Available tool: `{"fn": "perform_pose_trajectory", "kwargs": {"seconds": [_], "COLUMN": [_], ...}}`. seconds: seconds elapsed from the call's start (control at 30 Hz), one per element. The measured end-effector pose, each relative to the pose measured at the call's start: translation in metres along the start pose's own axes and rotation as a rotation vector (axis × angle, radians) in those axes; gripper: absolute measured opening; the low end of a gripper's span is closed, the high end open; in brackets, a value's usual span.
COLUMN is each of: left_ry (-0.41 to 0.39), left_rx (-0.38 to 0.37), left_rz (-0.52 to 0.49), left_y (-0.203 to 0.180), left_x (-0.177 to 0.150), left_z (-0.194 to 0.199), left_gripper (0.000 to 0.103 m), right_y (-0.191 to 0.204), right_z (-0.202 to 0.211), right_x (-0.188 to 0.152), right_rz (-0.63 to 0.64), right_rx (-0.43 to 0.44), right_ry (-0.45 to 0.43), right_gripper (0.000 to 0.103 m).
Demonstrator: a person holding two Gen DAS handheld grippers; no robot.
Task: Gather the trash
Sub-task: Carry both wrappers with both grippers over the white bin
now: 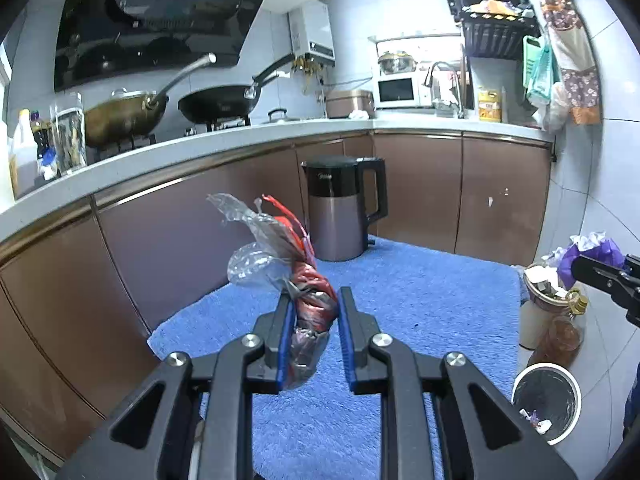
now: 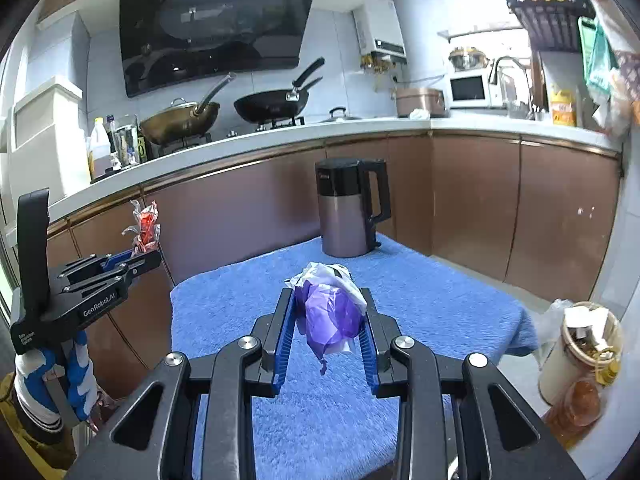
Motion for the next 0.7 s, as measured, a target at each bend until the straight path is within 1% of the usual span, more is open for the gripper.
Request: {"fn": "perform_pose_trajectory", "kwargs": {"seconds": [0.13, 0.33, 0.5, 0.7], "left_ry": [-0.032, -0.075, -0.092, -0.085], "left_rx": [-0.008, -0.042, -0.105, -0.184], "left_rz": [-0.013, -0.043, -0.078, -0.144], "left_y": [-0.007, -0.030, -0.061, -0.109], "left_x": [0.007, 0.018, 0.028, 0.035], "left_z": [0.018, 0.036, 0.039, 0.031], "left_gripper": [0.020, 0.020, 0.020, 0.022], "right_y": [-0.001, -0.018, -0.049, -0.097], "right_z": [0.031, 0.069, 0.096, 0.112], "right_x": [-0.001, 0.001, 0.002, -0.006], "right_rz": [0.001, -0.002, -0.034, -0.106], "right_rx": [-0.010, -0.069, -0.136, -0.227], "right_ry": [-0.035, -0.092, -0.128, -0.143], "right_gripper": [0.030, 0.031, 0.031, 0.031]}}
Point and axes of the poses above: each gripper's, at about its wrist camera, not at the fingertips, and z roughly against the way its jaws point, y to its left, x to its top, the point moved 10 cm from there along -z, roughly the way its jaws point, and after that the axes turned 12 degrees about -z, right-handed, at the moved point
